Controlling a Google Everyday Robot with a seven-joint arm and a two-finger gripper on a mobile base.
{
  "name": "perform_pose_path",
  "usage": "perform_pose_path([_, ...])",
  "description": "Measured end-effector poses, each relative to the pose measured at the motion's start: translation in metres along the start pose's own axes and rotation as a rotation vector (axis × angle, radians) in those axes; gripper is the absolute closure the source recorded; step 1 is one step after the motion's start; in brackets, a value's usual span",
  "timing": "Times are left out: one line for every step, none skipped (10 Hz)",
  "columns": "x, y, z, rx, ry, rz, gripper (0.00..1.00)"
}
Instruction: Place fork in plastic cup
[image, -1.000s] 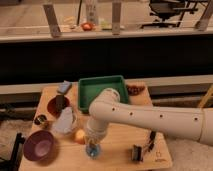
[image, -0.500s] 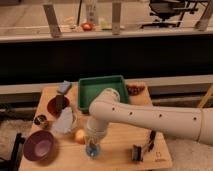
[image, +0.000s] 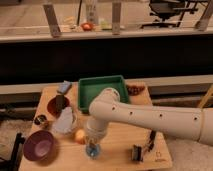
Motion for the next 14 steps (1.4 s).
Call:
perform_pose_path([0.0002, -0.0006, -0.0007, 0.002, 0.000, -0.003, 0.20])
perform_pose_path([0.0005, -0.0009, -0.0012, 0.004, -0.002, -0.006, 0.20])
perform_pose_path([0.0010, -0.0016, -0.0020, 0.007, -0.003, -0.011, 0.20])
perform_pose_path([0.0017, -0.0019, -0.0029, 0.010, -0.003, -0.014, 0.20])
perform_pose_path([0.0024, -0.0019, -0.0035, 0.012, -0.005, -0.017, 0.20])
perform_pose_path([0.0030, -0.0022, -0.0037, 0.014, -0.008, -0.020, 0.20])
perform_pose_path([0.0040, -0.0024, -0.0037, 0.016, -0.010, -0.022, 0.20])
perform_pose_path([0.0051, -0.0022, -0.0035, 0.017, -0.013, -0.023, 0.20])
perform_pose_path([0.0061, -0.0026, -0.0035, 0.018, -0.014, -0.026, 0.20])
perform_pose_path([0.0073, -0.0030, -0.0037, 0.020, -0.017, -0.030, 0.20])
perform_pose_path([0.0077, -0.0028, -0.0039, 0.021, -0.018, -0.032, 0.20])
perform_pose_path([0.0080, -0.0031, -0.0040, 0.023, -0.021, -0.036, 0.20])
perform_pose_path([0.0086, -0.0024, -0.0036, 0.023, -0.025, -0.039, 0.20])
perform_pose_path([0.0089, -0.0025, -0.0035, 0.022, -0.027, -0.042, 0.20])
